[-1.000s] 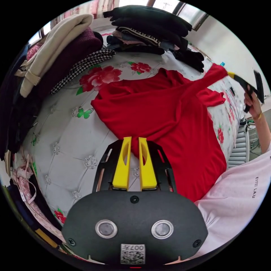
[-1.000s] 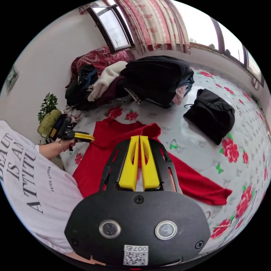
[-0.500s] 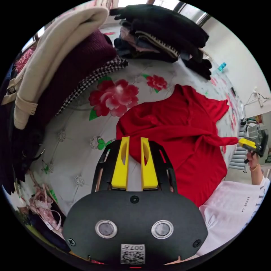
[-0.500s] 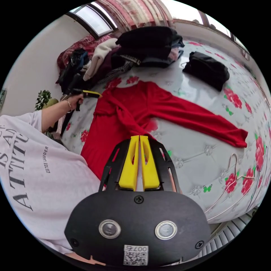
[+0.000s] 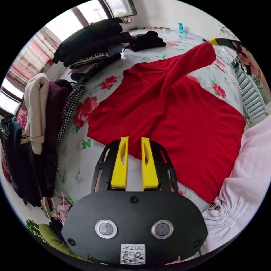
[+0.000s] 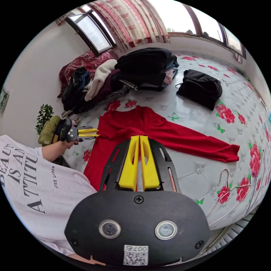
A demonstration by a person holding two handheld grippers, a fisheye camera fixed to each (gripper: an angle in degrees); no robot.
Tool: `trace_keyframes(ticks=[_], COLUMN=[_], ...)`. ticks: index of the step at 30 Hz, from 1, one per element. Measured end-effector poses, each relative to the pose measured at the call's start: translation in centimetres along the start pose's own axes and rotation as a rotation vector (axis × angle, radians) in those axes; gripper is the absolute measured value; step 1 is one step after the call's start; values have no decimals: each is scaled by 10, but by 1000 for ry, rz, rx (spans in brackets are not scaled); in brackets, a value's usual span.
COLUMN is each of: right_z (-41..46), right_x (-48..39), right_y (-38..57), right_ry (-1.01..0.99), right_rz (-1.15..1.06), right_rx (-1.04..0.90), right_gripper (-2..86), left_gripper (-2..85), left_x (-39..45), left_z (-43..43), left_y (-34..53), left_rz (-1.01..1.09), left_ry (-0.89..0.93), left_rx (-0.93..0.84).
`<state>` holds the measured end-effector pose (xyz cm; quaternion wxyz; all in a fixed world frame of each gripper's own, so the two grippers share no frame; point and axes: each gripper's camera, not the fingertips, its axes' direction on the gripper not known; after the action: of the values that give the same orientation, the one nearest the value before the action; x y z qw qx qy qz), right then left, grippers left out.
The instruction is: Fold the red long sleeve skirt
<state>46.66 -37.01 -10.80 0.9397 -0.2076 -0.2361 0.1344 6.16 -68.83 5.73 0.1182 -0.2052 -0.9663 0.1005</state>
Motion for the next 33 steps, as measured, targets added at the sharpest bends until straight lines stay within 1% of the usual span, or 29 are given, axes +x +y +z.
trace_keyframes(ticks=[1, 3, 5, 9, 12, 14, 15, 17, 19, 21, 24, 27, 29, 31, 33], right_z=[-1, -7, -22, -44, -27, 14, 26, 66, 72, 58, 33, 45, 70, 80, 75], right_x=[-3, -9, -22, -42, -51, -48, -48, -50, -53, -56, -59, -54, -48, -47, -45], right_y=[-5, -14, -21, -10, 19, 50, 59, 92, 104, 105, 103, 113, 127, 133, 132], right_ry=[13, 32, 78, 90, 96, 46, 41, 67, 63, 66, 151, 192, 94, 11, -3], right_rz=[-9, -34, -92, -196, -222, -162, -149, -124, -95, -85, -110, -151, -139, -119, -116], right_rx=[4, 16, 48, 60, -40, -183, -220, -364, -383, -338, -293, -397, -517, -578, -565], right_gripper=[-2, -2, -2, -2, -3, -2, -2, -2, -2, -2, -2, -2, -2, -2, -2], left_gripper=[8, -3, -7, -9, -10, -9, -9, -9, -8, -5, 10, 41, 45, 41, 30], left_x=[-1, -4, -15, -46, -52, -49, -44, -37, -27, -22, -23, -31, -40, -54, -66], left_z=[9, 18, 12, -17, -23, -17, -13, -6, -2, -5, -14, -19, -22, -25, -27], left_y=[-3, -6, -6, 13, 32, 39, 42, 42, 41, 40, 41, 44, 46, 47, 45], left_rz=[14, 62, 77, 54, 79, 105, 125, 141, 169, 198, 235, 239, 216, 159, 108], left_ry=[-12, -8, 22, 1, 24, 34, 41, 46, 40, 31, 85, 160, 190, 179, 177], left_rx=[-37, -87, -79, -8, 12, -10, -25, -40, -64, -54, -38, -40, -44, -48, -39])
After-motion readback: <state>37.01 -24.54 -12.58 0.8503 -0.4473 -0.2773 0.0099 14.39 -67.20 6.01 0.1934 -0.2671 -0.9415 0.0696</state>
